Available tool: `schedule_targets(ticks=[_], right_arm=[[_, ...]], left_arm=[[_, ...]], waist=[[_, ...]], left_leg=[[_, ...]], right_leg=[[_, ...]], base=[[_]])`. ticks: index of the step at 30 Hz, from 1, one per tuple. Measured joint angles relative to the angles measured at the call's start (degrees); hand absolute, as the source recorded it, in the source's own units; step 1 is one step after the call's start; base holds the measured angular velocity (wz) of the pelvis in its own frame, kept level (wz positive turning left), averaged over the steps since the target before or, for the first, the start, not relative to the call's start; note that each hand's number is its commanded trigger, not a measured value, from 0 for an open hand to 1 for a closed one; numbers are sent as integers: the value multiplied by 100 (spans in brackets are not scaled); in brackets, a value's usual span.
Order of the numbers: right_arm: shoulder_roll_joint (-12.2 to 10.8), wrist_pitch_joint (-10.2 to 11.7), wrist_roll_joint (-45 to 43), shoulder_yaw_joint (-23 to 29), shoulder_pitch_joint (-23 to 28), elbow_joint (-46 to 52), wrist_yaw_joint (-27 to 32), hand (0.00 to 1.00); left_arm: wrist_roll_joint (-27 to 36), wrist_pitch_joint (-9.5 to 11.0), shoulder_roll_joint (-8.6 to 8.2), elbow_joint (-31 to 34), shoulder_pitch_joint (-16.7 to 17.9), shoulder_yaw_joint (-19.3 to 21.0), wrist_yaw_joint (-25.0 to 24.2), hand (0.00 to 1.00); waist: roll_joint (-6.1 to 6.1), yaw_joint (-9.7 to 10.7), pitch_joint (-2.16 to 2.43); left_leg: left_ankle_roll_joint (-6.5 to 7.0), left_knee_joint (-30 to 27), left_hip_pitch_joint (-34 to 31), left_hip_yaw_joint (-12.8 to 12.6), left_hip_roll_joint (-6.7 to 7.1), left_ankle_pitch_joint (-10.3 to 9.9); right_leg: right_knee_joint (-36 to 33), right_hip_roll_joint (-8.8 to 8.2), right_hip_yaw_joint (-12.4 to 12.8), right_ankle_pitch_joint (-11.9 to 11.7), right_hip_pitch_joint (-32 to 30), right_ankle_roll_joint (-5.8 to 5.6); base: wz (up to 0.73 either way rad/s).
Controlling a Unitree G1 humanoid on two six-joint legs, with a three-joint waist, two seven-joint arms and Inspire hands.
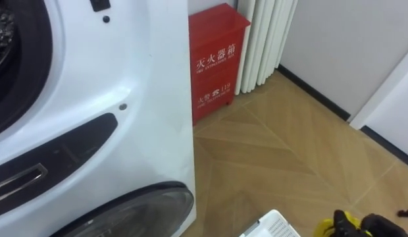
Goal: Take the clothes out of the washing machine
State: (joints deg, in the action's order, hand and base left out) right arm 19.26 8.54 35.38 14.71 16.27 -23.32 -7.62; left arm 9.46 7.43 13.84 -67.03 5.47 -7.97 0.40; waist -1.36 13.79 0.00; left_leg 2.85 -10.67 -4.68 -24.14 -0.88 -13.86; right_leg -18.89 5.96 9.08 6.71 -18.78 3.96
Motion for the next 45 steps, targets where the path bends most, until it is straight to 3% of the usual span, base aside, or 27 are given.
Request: schedule_targets(ticks=[3,5,6,7,25,45], right_arm=[[0,-72,2,-1,2,0,-130,76],[-2,-116,1,-7,1,0,-215,52],[-3,-117,1,-7,1,0,-237,6],[-3,-117,1,-7,1,0,-273,0],[-4,-116,5,-15,-75,-33,-298,0],[-113,-117,-85,-12,-44,-67,-303,0]], left_arm=[[1,-15,0,-47,5,-2,0,0],[1,-71,0,-61,7,-2,-1,0],[0,-83,0,-65,7,-2,0,0],[0,-89,2,-72,7,-2,0,0],[2,-90,36,-58,6,2,6,0],[0,-89,28,-39,86,43,18,0]], waist=[[-27,-9,-24],[-64,-12,-46],[-73,-12,-45],[-82,-13,-43],[-123,-70,-24],[-81,-137,-29]], left_leg=[[0,0,1,4,1,0],[0,0,-3,6,3,0],[0,0,-7,6,3,0],[0,0,-11,6,3,0],[0,-4,14,-5,4,0],[0,-12,18,5,11,0]], right_leg=[[1,-1,-1,-4,0,-4],[-1,-2,-1,-4,-6,-4],[-1,-2,-1,-4,-11,-5],[-1,-2,-1,-4,-17,-4],[-10,2,13,-5,-7,-4],[-77,-1,4,-1,-25,-1]], base=[[0],[0],[0],[0],[0],[0]])
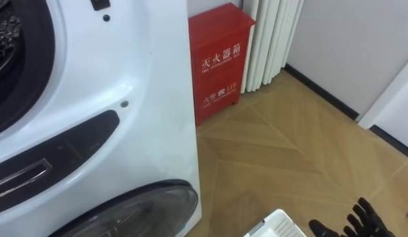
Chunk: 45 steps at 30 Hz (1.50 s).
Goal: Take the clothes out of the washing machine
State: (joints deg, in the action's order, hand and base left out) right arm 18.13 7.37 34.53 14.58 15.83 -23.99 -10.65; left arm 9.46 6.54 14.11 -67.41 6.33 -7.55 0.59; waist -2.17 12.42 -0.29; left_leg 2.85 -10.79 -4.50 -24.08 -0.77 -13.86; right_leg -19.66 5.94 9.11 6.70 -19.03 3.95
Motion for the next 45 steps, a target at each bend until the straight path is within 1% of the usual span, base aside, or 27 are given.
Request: schedule_targets(ticks=[6,7,8,10,12,13,14,15,16,19,20,21,22,23,24,26,28,29,30,31,32,35,36,38,42,43,45], right_arm=[[1,3,61,12,13,-79,117,0],[4,6,225,38,47,-267,148,0],[8,5,413,51,62,-462,217,0],[17,0,588,84,51,-769,315,0],[17,1,803,233,-18,-1294,360,0],[17,-1,998,390,-139,-1861,429,0],[13,-21,1189,524,-202,-2284,576,0],[12,-43,1279,600,-211,-2453,627,0],[10,-96,1459,755,-250,-2812,685,0],[-18,-138,1815,1036,-289,-3707,862,0],[-103,-182,2020,1263,-255,-4058,883,0],[-153,-209,2123,1348,-229,-4183,909,0],[-300,-240,2266,1552,-218,-4457,944,0],[-426,-297,2400,1667,-220,-4696,982,0],[-475,-340,2451,1672,-220,-4799,1006,0],[-583,-523,2531,1675,-230,-5235,1054,0],[-665,-619,2523,1708,-263,-5407,1065,0],[-732,-648,2446,1694,-331,-5457,1064,0],[-756,-666,2355,1691,-336,-5494,1061,0],[-793,-708,2264,1602,-411,-5566,1061,0],[-834,-741,2196,1443,-452,-5615,1066,0],[-948,-777,1384,881,-674,-5599,1060,0],[-965,-782,1281,728,-724,-5600,1062,0],[-976,-859,929,65,-914,-5600,1063,0],[-994,-868,23,-393,-1259,-5599,1097,0],[-1018,-866,-326,-486,-1302,-5537,1136,0],[-1074,-864,-729,-696,-1297,-5398,1207,0]], left_arm=[[6,4,7,1,84,76,4,0],[0,1,6,1,102,76,6,0],[-2,1,6,11,102,79,19,0],[-5,0,7,34,115,88,57,0],[5,0,-6,43,140,117,108,0],[7,0,-27,44,150,234,142,0],[-4,-2,-29,49,164,332,172,0],[-16,-5,-32,59,177,412,183,0],[-14,-16,-53,101,237,615,227,0],[-14,-120,-169,122,378,1141,377,0],[-23,-165,-218,116,413,1288,395,0],[-26,-178,-234,115,435,1336,398,0],[-47,-221,-258,105,485,1473,406,0],[-46,-255,-295,111,550,1649,426,0],[-47,-266,-310,114,574,1731,428,0],[-73,-372,-349,107,610,1882,434,0],[-112,-407,-353,106,656,1885,434,0],[-185,-416,-376,103,675,1953,434,0],[-275,-422,-398,96,681,2007,437,0],[-353,-453,-434,96,687,2071,440,0],[-411,-488,-455,95,692,2075,460,0],[-536,-554,-523,95,689,2081,556,0],[-518,-577,-533,94,688,2072,556,0],[-479,-655,-572,93,684,1993,567,0],[-457,-695,-684,44,729,1966,683,0],[-480,-709,-706,44,761,1977,713,0],[-515,-772,-703,42,825,1976,800,0]], waist=[[33,4,4],[40,16,9],[63,9,-1],[108,-4,6],[133,48,5],[172,52,7],[214,18,30],[229,5,32],[259,-19,51],[329,-26,35],[335,-33,51],[368,-37,58],[363,-56,81],[395,-72,83],[399,-76,88],[412,-131,79],[403,-188,73],[400,-246,60],[398,-286,60],[397,-373,59],[401,-470,41],[370,-712,46],[363,-758,47],[348,-967,32],[305,-1168,14],[309,-1254,9],[342,-1301,-7]], left_leg=[[0,-3,7,76,-1,0],[0,-6,52,136,-12,0],[0,4,123,226,-11,0],[0,7,178,282,-3,0],[0,15,245,405,-8,0],[0,39,329,476,-11,0],[0,60,390,539,-5,0],[0,72,414,565,-4,0],[0,76,440,634,2,0],[-1,125,648,824,6,0],[-1,131,720,957,7,0],[-1,131,739,1008,8,0],[-2,136,806,1097,10,-1],[-2,140,831,1201,16,-1],[-2,139,834,1248,23,-1],[-2,138,892,1422,54,-1],[-1,127,947,1512,76,-1],[-1,134,988,1544,83,-1],[-1,134,1010,1563,84,-1],[0,131,1045,1595,88,-1],[0,143,1114,1634,91,-2],[4,145,1130,1767,93,-5],[4,145,1126,1814,96,-5],[4,142,1113,1871,98,-5],[4,126,1114,1982,96,-5],[2,109,1113,1980,91,-4],[-8,36,1111,1993,84,-9]], right_leg=[[36,-6,-33,0,34,1],[100,-16,-88,-5,129,8],[115,-29,-150,6,223,17],[118,-50,-204,44,296,18],[233,-86,-327,53,458,19],[294,-99,-403,59,589,20],[308,-112,-455,87,662,22],[313,-119,-480,97,698,22],[308,-140,-545,125,752,25],[463,-182,-756,168,1079,25],[571,-200,-857,171,1236,21],[606,-206,-889,174,1279,18],[673,-217,-968,180,1400,16],[714,-237,-1069,187,1473,18],[713,-252,-1113,193,1518,19],[725,-299,-1264,220,1650,-3],[731,-331,-1347,268,1741,-18],[771,-347,-1396,289,1791,-21],[793,-349,-1412,288,1827,-22],[799,-357,-1440,293,1869,-25],[825,-361,-1474,297,1921,-26],[925,-366,-1586,284,2027,-33],[920,-371,-1622,283,2036,-33],[925,-384,-1708,285,2048,-29],[1010,-377,-1804,279,2114,-16],[1007,-370,-1801,284,2117,-7],[1001,-368,-1827,296,2172,10]], base=[[3],[26],[29],[25],[31],[36],[31],[27],[32],[36],[46],[50],[40],[39],[39],[39],[28],[22],[15],[14],[14],[22],[28],[20],[18],[7],[9]])
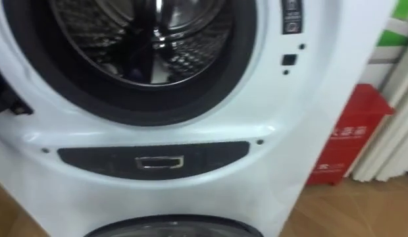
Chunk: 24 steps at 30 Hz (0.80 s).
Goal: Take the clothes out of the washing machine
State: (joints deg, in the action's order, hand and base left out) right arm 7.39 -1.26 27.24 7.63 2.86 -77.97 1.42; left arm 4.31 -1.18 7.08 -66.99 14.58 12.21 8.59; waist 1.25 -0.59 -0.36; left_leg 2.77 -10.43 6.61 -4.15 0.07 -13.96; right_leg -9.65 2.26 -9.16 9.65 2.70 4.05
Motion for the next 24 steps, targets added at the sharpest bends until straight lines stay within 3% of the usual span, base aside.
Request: schedule_targets(ticks=[3,5,10,12,13,14,15,17,21,24], right_arm=[[-59,-3,-357,-230,-1,40,45,0],[-58,-2,-492,-383,56,67,41,0],[-27,3,-739,-363,232,251,46,0],[45,15,-777,-343,302,248,51,0],[88,19,-822,-337,329,266,58,0],[84,56,-870,-311,356,314,55,0],[82,62,-873,-291,372,343,51,0],[93,67,-940,-152,502,441,89,0],[96,129,-978,-126,466,472,110,0],[59,158,-1212,-109,294,517,128,0]], left_arm=[[-158,-83,-17,-15,69,-4,82,0],[-273,-104,-33,-19,53,-9,78,0],[-392,-288,-42,316,78,3,-43,0],[-394,-330,-108,413,51,17,-49,0],[-391,-367,-139,405,92,4,-49,0],[-387,-374,-129,410,49,17,-48,0],[-384,-374,-118,412,26,23,-48,0],[-386,-285,-120,565,-268,-20,-71,0],[-380,-80,-127,555,-785,-393,-186,0],[-385,-42,-138,529,-1038,-734,-318,0]], waist=[[46,-79,-43],[65,-126,-60],[11,-133,-27],[-87,-144,-24],[-202,-75,1],[-257,61,10],[-252,130,6],[-253,246,-1],[-357,352,-20],[-411,343,-7]], left_leg=[[-69,-235,-24,1,-19,-43],[-183,-627,-218,-5,-61,-122],[-409,-1861,-901,-2,-272,-297],[-428,-2772,-1135,-51,-524,-419],[-433,-3499,-1115,-45,-750,-420],[-498,-3787,-940,-22,-926,-382],[-539,-3785,-822,-7,-976,-358],[-818,-3493,-306,77,-1066,-194],[-911,-2616,222,323,-1143,-182],[-940,-1682,563,505,-1136,-687]], right_leg=[[-7,-3,-35,34,104,33],[-3,28,-26,44,109,67],[-25,143,-70,63,-59,254],[-86,231,-347,87,-82,351],[-132,346,-457,121,-67,392],[-211,403,-549,142,-84,427],[-263,403,-594,156,-116,447],[-443,405,-682,166,-272,462],[-772,405,-958,164,-790,460],[-1131,356,-1084,71,-1330,442]], base=[[2],[4],[-9],[-37],[-38],[-18],[19],[18],[25],[10]])
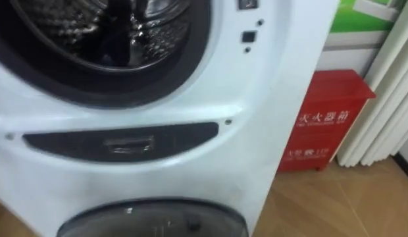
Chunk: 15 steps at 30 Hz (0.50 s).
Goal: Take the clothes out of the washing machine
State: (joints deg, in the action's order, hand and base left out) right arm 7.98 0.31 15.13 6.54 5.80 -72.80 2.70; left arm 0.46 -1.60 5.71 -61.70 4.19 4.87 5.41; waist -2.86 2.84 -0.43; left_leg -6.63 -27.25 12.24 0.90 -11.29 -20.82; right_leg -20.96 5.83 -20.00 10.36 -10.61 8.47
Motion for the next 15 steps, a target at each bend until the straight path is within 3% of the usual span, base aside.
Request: schedule_targets(ticks=[1,2,3,4,6,8,9,10,11,12,13,14,15], right_arm=[[-11,4,-7,54,-80,63,35,0],[-18,7,-12,152,-137,168,48,0],[-19,16,-17,174,-162,192,49,0],[-32,23,-36,200,-214,216,85,0],[-48,7,-125,202,-251,224,78,0],[-47,6,-40,131,-182,224,74,0],[-49,6,-33,121,-191,225,61,0],[-48,8,-22,100,-196,225,16,0],[-46,7,41,99,-184,220,9,0],[-46,5,46,97,-171,217,11,0],[-46,4,88,101,-123,221,5,0],[-46,1,103,100,-111,220,-10,0],[-43,1,93,102,-113,222,-17,0]], left_arm=[[-12,0,-1,-3,-127,-63,-6,0],[-12,6,-1,-8,-207,-71,-9,0],[-12,16,4,-7,-243,-80,-9,0],[-10,56,23,-3,-251,-130,-11,0],[-3,64,52,-14,-224,-269,-62,0],[12,75,50,-24,-86,-426,-146,0],[4,78,56,-29,-54,-452,-153,0],[4,87,66,-90,-24,-473,-157,0],[5,93,59,-167,-12,-471,-156,0],[17,94,53,-215,-6,-468,-154,0],[50,101,54,-278,8,-457,-151,0],[113,170,73,-283,8,-457,-148,0],[118,213,71,-283,-5,-456,-146,0]], waist=[[-17,5,-9],[-30,-1,-22],[-35,-4,-24],[0,-17,-15],[102,-15,34],[146,-16,51],[159,-15,47],[232,20,35],[251,26,16],[221,32,-13],[212,79,-27],[210,176,-37],[212,196,-38]], left_leg=[[-31,438,2,106,-17,-243],[43,795,-34,114,6,-421],[126,925,-75,56,25,-489],[229,1076,-181,-84,162,-544],[452,1037,-413,-113,427,-463],[743,986,-521,-238,734,-304],[806,975,-542,-277,807,-271],[932,959,-575,-372,950,-198],[1016,915,-632,-440,1052,-142],[1051,874,-664,-486,1072,-113],[1063,857,-673,-553,1062,-45],[1041,864,-695,-696,999,37],[1028,876,-715,-742,977,87]], right_leg=[[-54,-36,-69,-136,-208,-14],[-54,-91,-129,-305,-403,-46],[-61,-126,-150,-402,-485,-73],[-45,-238,-120,-597,-645,-134],[167,-473,-6,-957,-712,-255],[715,-604,305,-1540,-543,-456],[852,-649,371,-1686,-491,-497],[1057,-759,583,-1935,-415,-608],[1168,-842,746,-2182,-391,-815],[1117,-884,811,-2227,-377,-899],[810,-928,867,-1980,-312,-935],[332,-1053,850,-1453,-205,-923],[99,-1099,834,-1212,-147,-934]], base=[[14],[19],[16],[11],[10],[9],[0],[0],[0],[8],[34],[43],[46]])
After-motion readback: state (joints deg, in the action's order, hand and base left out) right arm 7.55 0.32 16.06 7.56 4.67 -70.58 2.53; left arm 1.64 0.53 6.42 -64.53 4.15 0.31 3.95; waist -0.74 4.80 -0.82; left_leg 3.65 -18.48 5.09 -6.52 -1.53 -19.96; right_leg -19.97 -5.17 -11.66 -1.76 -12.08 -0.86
